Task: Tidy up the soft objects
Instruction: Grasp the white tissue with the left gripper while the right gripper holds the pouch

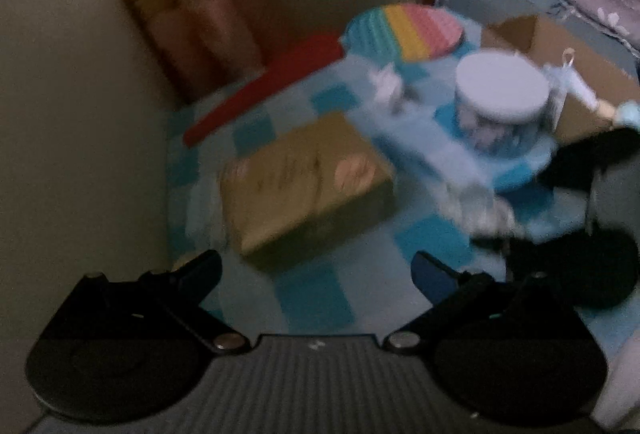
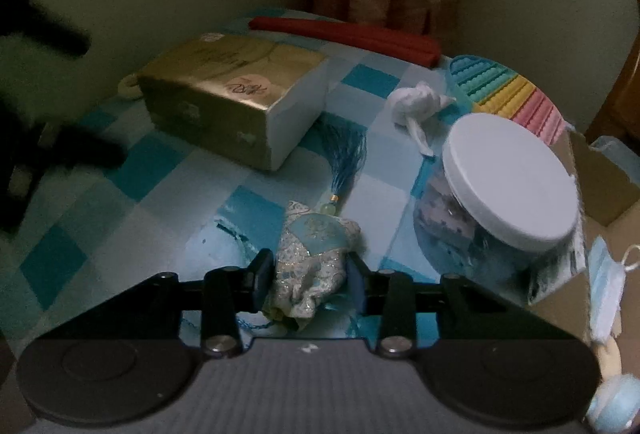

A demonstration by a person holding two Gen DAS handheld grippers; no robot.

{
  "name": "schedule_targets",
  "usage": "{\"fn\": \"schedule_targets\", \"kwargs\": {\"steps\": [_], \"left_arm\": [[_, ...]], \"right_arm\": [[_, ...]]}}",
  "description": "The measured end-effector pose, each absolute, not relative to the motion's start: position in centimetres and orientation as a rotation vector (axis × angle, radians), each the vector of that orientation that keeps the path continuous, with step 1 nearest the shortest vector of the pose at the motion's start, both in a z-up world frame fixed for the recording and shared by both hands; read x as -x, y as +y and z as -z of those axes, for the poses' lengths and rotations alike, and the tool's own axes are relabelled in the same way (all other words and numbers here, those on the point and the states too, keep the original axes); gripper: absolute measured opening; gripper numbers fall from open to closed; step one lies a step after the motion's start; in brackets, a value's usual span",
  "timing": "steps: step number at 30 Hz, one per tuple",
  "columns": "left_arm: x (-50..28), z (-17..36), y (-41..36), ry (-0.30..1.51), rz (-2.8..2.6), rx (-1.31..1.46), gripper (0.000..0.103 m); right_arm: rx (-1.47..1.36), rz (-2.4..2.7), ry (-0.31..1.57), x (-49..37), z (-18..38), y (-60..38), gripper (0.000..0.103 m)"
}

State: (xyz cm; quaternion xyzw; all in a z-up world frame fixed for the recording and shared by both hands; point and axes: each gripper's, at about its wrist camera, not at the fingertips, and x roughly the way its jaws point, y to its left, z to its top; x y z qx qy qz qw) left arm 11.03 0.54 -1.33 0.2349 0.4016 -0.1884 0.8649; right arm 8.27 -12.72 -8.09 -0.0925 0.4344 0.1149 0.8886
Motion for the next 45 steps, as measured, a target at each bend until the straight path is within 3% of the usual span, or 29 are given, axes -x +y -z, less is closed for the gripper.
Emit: {"fn": "schedule_targets", "kwargs": {"steps": [7, 11, 21, 29, 32, 35, 39, 42, 45], "left_arm": [[-14.6, -1.4, -5.0, 0.850, 0.450, -0.587, 0.100], [-17.7, -2.6, -7.2, 0.892, 0.499, -0.493, 0.100], [-25.3, 0.3, -12.5, 1.017, 0.496, -0.304, 0.092], [-29.5, 3.5, -15.1, 1.130, 0.437, -0.289, 0.066], [-30.5, 4.3, -15.2, 1.160, 0.440, -0.240, 0.063], [-31.0, 5.2, -15.8, 1.172, 0.431, -0.268, 0.045], [-31.1, 6.2, -16.3, 1.184, 0.430, -0.270, 0.040], [-31.1, 6.7, -16.5, 1.191, 0.428, -0.278, 0.030], [-31.2, 6.8, -16.2, 1.186, 0.431, -0.261, 0.029]], "right_arm": [[0.148, -0.283, 0.864, -6.1, 7.8, -14.6, 0.044], [0.134, -0.299, 0.859, -5.2, 7.9, -15.5, 0.044], [0.087, -0.290, 0.836, -3.9, 7.7, -17.9, 0.045], [0.072, -0.284, 0.840, -4.3, 7.8, -18.4, 0.045], [0.096, -0.274, 0.835, -4.2, 7.9, -18.2, 0.045], [0.100, -0.266, 0.843, -4.3, 8.0, -18.1, 0.045], [0.102, -0.257, 0.848, -4.4, 8.2, -18.1, 0.045], [0.099, -0.243, 0.849, -4.6, 8.3, -18.2, 0.047], [0.094, -0.230, 0.843, -4.6, 8.4, -18.3, 0.056]]}}
